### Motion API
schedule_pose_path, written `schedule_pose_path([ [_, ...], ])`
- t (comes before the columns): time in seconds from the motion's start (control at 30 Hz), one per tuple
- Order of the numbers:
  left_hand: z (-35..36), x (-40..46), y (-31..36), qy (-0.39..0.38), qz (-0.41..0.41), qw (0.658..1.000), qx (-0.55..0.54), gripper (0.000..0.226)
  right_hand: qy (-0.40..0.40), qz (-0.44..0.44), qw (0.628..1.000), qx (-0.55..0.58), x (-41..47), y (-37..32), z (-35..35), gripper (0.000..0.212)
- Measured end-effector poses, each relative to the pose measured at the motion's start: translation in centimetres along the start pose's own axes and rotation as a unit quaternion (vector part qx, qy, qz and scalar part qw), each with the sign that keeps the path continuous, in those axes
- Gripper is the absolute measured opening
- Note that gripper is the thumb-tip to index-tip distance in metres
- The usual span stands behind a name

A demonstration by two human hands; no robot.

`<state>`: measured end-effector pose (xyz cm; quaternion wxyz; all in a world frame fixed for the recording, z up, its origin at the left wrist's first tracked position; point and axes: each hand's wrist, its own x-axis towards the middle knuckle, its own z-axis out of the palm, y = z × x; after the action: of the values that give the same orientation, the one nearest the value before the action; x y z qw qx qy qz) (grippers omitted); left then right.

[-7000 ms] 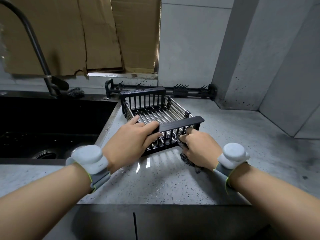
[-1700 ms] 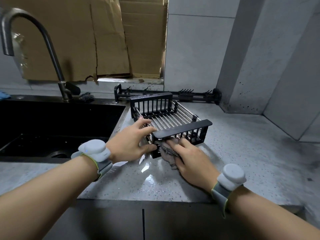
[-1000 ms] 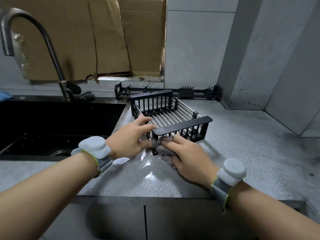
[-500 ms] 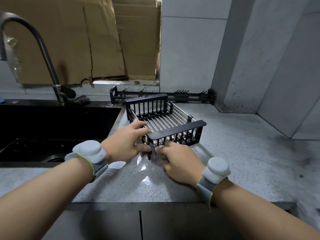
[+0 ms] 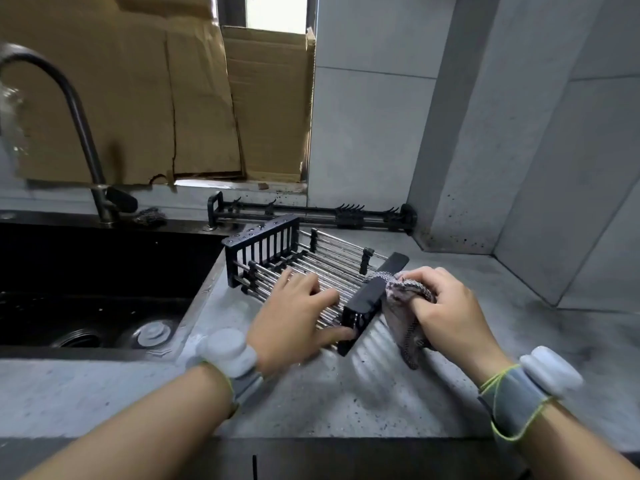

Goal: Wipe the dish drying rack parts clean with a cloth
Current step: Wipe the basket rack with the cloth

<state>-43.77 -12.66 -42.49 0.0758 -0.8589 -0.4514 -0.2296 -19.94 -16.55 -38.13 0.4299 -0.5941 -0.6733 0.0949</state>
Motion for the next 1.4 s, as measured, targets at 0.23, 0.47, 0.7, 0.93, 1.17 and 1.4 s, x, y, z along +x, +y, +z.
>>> schedule_pose_path([
  [0.23,1.6,3.8,7.7,-0.035,-0.076,0.995,0.061,0.06,0.062,0.029,0.997,0.022,0.2,2.2,-4.0,0.03],
  [0.47,-0.4,3.2,3.8,-0.025,0.015,0.999,0.022,0.056,0.086,0.058,0.993,0.049,-0.1,4.1,-6.3,0.028],
  [0.7,-1.1,1.2,-2.3,0.004,0.009,0.997,0.071,0.057,0.075,0.023,0.992,0.104,0.2,0.7,-5.1,0.032],
  [0.93,-0.4,0.5,0.5,0.02,0.008,1.0,0.014,0.048,-0.031,-0.056,0.988,0.143,-0.1,-5.7,-2.6,0.011],
  [1.17,0.3,-0.2,0.7,-0.023,0.0,0.999,-0.031,0.019,-0.159,-0.112,0.966,-0.169,0.4,-3.6,4.3,0.05],
  [1.4,-1.8,0.0,1.0,-0.075,-0.053,0.989,-0.112,0.016,-0.188,-0.137,0.953,-0.195,1.0,-3.9,6.0,0.04],
])
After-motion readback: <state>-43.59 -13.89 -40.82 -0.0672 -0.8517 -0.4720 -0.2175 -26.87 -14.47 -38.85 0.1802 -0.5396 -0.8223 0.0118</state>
